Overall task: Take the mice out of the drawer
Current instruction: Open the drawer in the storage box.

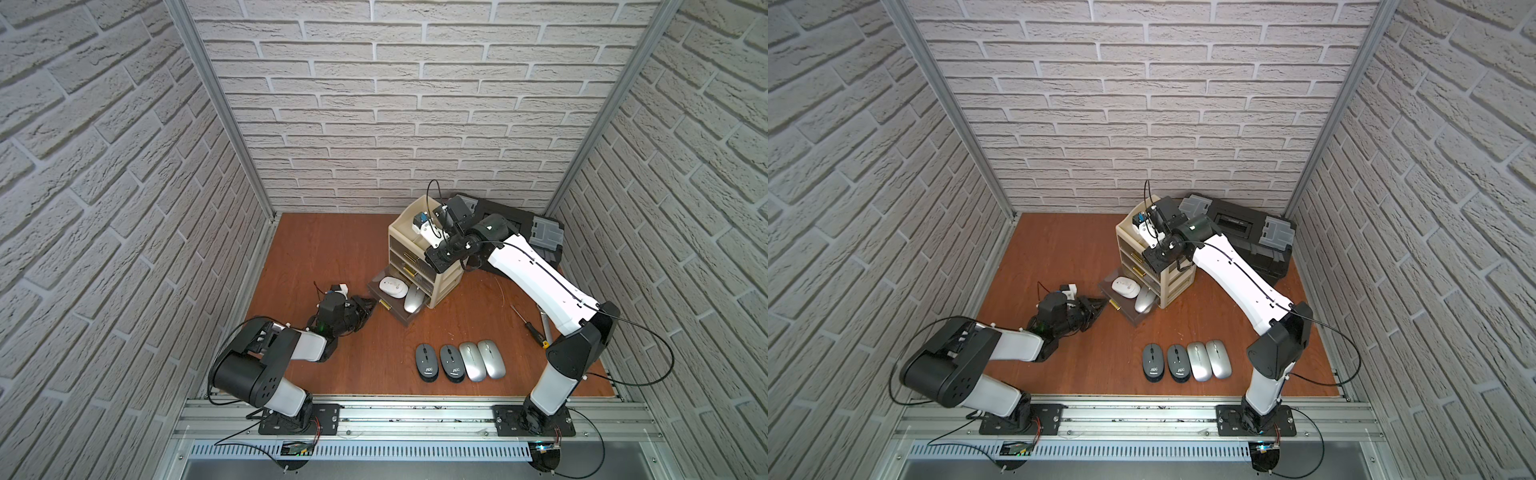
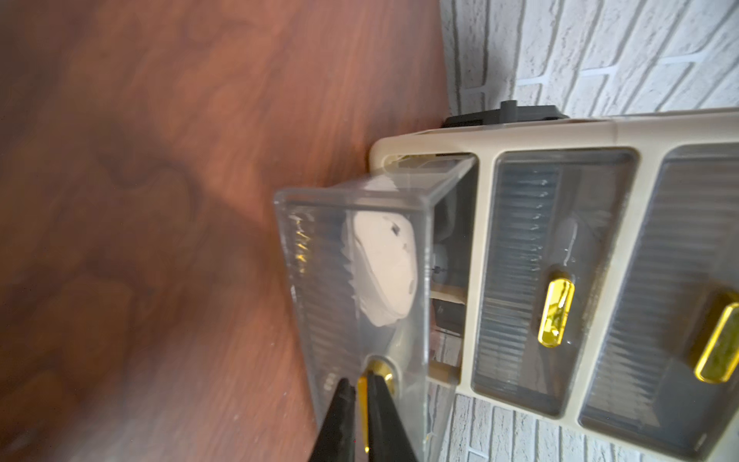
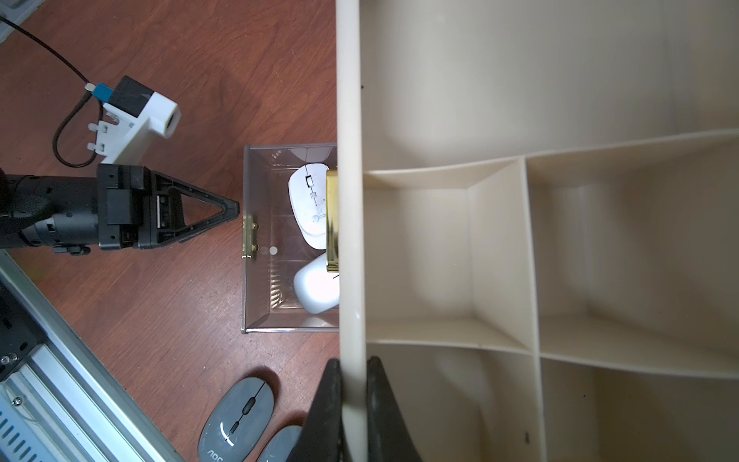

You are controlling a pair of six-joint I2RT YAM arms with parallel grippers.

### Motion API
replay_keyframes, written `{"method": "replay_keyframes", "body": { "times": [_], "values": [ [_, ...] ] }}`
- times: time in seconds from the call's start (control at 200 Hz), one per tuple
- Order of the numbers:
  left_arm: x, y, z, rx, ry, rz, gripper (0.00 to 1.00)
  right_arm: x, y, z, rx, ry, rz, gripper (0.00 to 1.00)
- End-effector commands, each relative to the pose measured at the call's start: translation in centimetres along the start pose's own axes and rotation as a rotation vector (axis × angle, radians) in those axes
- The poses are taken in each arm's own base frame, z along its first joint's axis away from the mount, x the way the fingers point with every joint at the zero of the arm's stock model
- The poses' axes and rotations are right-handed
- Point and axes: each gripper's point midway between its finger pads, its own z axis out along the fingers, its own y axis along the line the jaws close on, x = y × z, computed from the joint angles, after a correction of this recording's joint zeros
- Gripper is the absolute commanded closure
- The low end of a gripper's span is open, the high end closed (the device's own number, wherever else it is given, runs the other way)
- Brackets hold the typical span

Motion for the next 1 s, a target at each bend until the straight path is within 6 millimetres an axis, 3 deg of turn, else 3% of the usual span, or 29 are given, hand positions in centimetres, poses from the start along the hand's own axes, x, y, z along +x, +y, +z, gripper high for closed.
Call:
{"method": "replay_keyframes", "body": {
  "times": [0.0,0.16,0.325,0.44,0.575,0.67,0.785,0.995],
  "values": [
    [0.6,1.6,-0.3,-0.070,0.030,0.020,0.87,0.1,-0.9,0.1,0.042,0.001,0.014,0.91],
    [0.7,1.6,-0.1,-0.065,0.037,0.016,0.84,-0.8,-1.5,-1.2,0.078,-0.041,0.004,0.74],
    [-0.2,0.6,-0.5,-0.059,0.023,0.034,0.83,-1.9,-2.4,-4.7,0.175,-0.129,-0.030,0.61],
    [-1.2,0.2,-1.3,-0.072,0.018,0.063,0.82,-2.3,-0.4,-7.0,0.122,-0.181,-0.071,0.56],
    [-2.9,-0.7,-2.5,-0.066,0.006,0.087,0.80,-2.6,2.9,-7.7,0.061,-0.202,-0.139,0.56],
    [-3.7,-1.7,-3.3,-0.070,0.013,0.124,0.78,-3.0,5.6,-6.8,-0.013,-0.204,-0.178,0.56],
    [-4.4,-2.9,-4.3,-0.079,0.018,0.176,0.77,-3.3,8.0,-4.4,-0.084,-0.180,-0.203,0.56],
    [-5.1,-3.6,-6.7,-0.103,0.023,0.237,0.77,-3.0,9.3,1.8,-0.119,-0.089,-0.202,0.57]
  ]
}}
